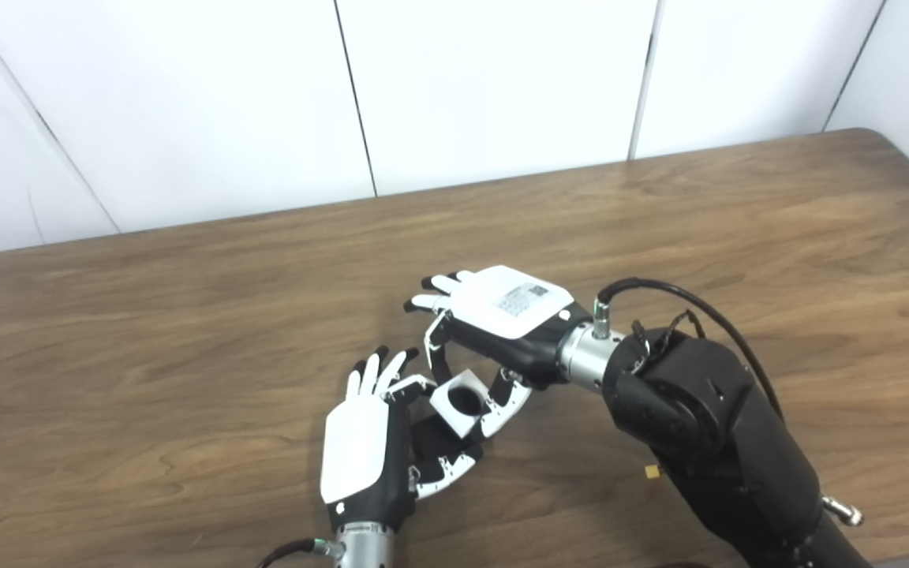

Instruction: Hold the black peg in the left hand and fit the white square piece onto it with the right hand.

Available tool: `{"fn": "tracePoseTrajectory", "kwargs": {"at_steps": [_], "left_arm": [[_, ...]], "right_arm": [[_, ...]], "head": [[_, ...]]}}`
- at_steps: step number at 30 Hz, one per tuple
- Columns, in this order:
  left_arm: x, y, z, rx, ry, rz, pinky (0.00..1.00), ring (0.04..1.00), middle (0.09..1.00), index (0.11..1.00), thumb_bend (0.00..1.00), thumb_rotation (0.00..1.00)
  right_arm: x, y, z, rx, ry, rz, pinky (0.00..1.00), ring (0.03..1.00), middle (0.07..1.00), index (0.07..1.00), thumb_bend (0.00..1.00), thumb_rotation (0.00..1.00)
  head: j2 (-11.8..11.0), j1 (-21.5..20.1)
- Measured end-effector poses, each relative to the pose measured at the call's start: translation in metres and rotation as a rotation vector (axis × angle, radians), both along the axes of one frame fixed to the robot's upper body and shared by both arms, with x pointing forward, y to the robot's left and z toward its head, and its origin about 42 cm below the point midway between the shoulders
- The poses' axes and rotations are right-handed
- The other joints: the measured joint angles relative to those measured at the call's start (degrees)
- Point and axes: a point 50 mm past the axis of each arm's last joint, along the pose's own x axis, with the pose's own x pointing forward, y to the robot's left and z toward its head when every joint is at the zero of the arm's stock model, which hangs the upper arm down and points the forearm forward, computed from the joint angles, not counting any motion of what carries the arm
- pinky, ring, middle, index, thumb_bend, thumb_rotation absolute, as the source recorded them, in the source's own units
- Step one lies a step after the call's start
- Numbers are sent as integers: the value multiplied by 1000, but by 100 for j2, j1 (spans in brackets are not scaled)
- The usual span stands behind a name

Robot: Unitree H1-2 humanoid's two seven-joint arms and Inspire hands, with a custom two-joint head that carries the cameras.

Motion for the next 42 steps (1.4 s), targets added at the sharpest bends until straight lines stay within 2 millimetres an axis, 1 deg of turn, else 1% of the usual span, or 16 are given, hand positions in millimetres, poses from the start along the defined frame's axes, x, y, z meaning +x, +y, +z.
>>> {"fn": "tracePoseTrajectory", "kwargs": {"at_steps": [15, 33, 42], "left_arm": [[0, 0, 0, 0, 3, 1, 1000, 988, 903, 490, 516, 77], [0, 0, 0, 2, 4, 1, 1000, 985, 900, 490, 515, 79], [0, 0, 0, 2, 3, 0, 1000, 985, 897, 490, 515, 80]], "right_arm": [[5, 0, -5, 9, 0, 3, 1000, 1000, 944, 490, 525, 150], [4, 2, -6, -6, 3, 6, 999, 1000, 944, 490, 525, 145], [5, 3, -11, -30, 10, 8, 932, 1000, 939, 490, 525, 146]], "head": [[18, 9], [35, 44], [53, 53]]}}
